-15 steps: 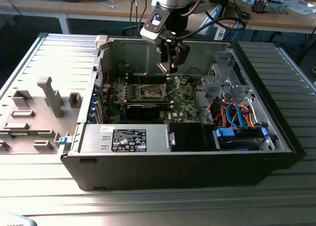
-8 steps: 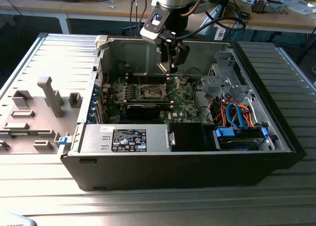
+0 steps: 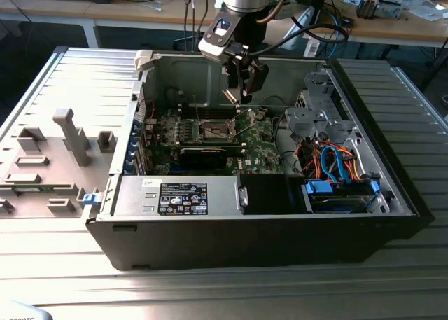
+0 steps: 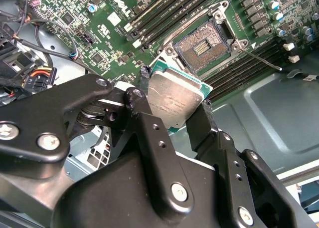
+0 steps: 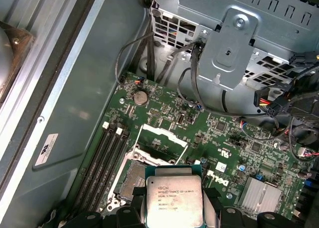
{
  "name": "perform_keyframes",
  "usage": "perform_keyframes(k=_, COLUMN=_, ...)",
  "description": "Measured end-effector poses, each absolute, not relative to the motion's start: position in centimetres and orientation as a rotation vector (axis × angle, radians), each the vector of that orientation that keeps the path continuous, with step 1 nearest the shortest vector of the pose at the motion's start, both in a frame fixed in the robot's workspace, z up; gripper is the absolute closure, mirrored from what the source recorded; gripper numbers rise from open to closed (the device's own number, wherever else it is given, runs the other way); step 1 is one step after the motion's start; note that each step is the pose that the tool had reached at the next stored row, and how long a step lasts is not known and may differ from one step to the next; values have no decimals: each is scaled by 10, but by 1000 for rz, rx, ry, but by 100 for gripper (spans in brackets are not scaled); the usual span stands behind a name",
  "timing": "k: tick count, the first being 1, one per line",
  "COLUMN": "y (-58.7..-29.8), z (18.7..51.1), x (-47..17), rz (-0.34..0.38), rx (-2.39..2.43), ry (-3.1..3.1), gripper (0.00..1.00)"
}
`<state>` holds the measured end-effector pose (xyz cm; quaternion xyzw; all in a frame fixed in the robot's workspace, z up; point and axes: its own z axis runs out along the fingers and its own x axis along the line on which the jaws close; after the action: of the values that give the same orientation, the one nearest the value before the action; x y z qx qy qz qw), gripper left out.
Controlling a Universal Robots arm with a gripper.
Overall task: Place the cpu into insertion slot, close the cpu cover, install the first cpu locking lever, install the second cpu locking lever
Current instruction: 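Place the cpu into insertion slot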
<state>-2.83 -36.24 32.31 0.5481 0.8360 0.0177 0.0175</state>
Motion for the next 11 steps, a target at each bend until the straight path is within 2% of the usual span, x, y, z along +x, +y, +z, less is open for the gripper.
perform_keyframes(k=11, y=-362, z=323, x=-28, rz=55, rx=1711, ry=2592, gripper=45)
